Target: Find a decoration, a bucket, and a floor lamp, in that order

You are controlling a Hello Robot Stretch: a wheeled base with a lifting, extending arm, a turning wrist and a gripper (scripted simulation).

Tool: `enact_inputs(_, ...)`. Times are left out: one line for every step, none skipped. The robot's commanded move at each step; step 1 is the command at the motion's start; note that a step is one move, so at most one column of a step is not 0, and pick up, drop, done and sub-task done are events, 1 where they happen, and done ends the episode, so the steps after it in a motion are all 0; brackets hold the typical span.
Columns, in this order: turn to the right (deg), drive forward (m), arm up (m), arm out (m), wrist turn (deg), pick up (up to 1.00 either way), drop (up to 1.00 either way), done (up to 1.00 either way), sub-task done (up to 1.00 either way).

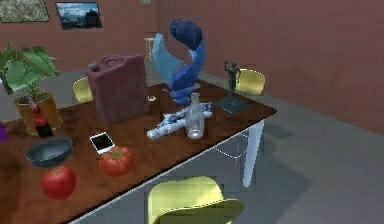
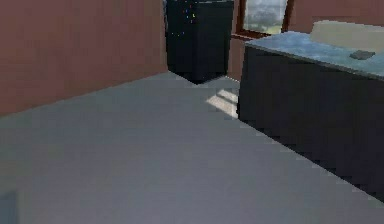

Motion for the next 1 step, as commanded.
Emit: enact_inputs(0.0,0.0,0.0,0.0,0.0,0.0,0.0,0.0,1.0)
